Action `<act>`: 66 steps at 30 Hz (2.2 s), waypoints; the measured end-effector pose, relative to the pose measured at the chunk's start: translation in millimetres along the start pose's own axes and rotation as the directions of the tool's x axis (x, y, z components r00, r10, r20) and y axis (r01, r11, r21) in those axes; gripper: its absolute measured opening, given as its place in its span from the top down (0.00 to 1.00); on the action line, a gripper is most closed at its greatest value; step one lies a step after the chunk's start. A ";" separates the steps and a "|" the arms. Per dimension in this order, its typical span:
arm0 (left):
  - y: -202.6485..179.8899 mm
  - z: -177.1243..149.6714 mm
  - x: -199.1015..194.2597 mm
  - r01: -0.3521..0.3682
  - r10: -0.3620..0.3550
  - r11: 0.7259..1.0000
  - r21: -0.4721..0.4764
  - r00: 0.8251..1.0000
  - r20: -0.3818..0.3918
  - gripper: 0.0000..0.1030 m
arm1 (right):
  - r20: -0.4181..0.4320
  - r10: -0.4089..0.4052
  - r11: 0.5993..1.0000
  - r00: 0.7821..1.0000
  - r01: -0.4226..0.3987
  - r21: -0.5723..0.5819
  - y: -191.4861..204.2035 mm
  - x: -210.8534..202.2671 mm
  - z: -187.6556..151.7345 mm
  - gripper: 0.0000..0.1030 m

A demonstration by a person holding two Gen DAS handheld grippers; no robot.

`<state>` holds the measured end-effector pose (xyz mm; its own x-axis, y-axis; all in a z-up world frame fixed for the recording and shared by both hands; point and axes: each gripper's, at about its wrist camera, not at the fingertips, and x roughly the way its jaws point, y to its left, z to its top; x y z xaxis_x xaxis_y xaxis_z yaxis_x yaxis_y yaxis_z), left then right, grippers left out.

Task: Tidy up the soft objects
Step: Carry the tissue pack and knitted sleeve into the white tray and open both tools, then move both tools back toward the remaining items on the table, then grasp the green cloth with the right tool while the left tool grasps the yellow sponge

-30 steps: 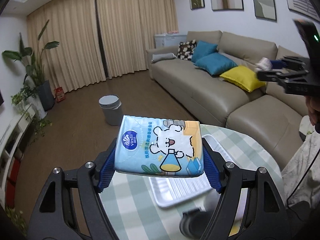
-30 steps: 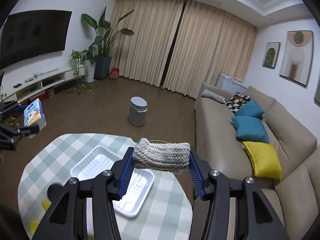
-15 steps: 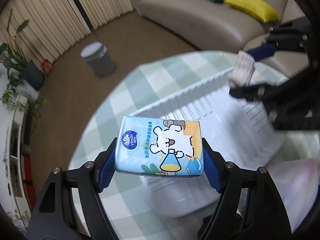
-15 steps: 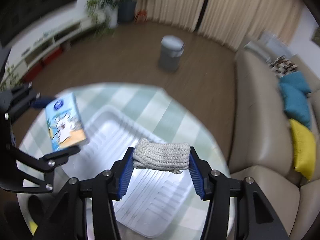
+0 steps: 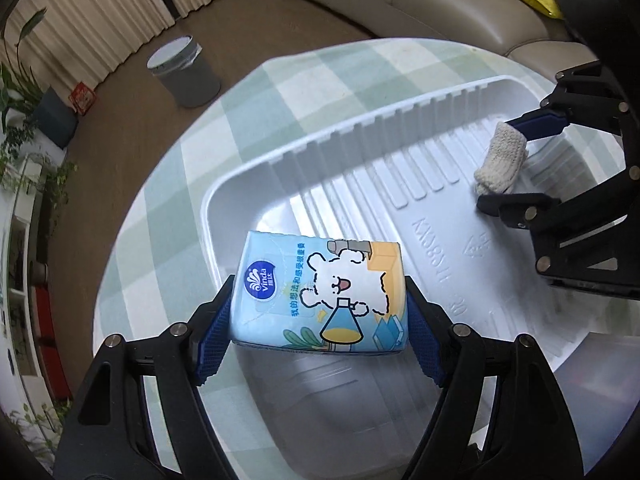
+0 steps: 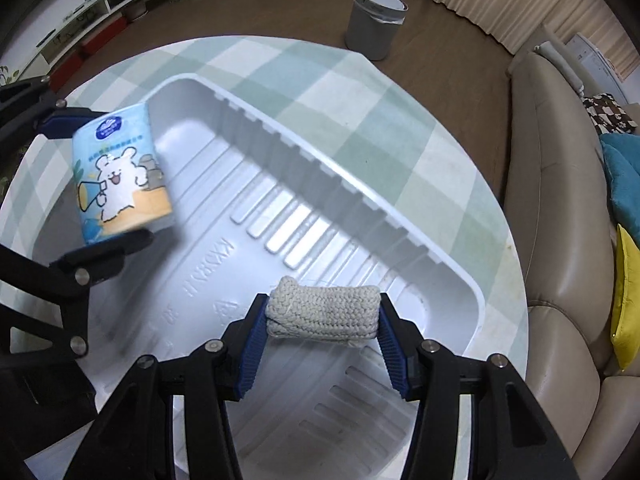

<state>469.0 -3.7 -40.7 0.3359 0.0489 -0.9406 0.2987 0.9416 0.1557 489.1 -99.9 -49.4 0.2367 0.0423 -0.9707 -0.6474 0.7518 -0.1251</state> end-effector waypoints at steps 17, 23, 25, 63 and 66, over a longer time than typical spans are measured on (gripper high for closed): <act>27.2 -9.8 -38.5 0.104 -0.085 0.979 -0.177 0.990 0.113 0.23 | 0.109 0.032 0.998 0.994 -0.039 0.059 -10.0 -23.5 -18.3 0.22; 60.7 -27.7 -90.9 0.216 -0.132 0.925 -0.312 0.954 0.270 0.00 | 0.223 0.047 0.987 0.974 -0.080 0.141 -32.1 -65.0 -38.7 0.07; 68.0 -37.0 -107.6 0.235 -0.131 0.917 -0.323 0.940 0.314 0.00 | 0.270 0.038 0.979 0.962 -0.091 0.183 -40.3 -86.6 -48.9 0.00; -104.9 -416.5 -195.8 0.223 0.000 0.923 -0.312 0.814 0.581 0.00 | 0.605 -0.025 0.934 0.795 -0.197 0.298 215.5 -168.5 -340.9 0.00; -108.2 -419.5 -188.9 0.214 0.002 0.922 -0.321 0.829 0.559 0.00 | 0.584 -0.045 0.941 0.811 -0.162 0.297 222.2 -158.3 -321.9 0.00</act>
<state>-1.5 25.0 -6.5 0.7784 -0.1439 -0.6110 0.0607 0.9861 -0.1548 74.6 -151.4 10.4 0.6441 0.3845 -0.6612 -0.4320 0.8963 0.1004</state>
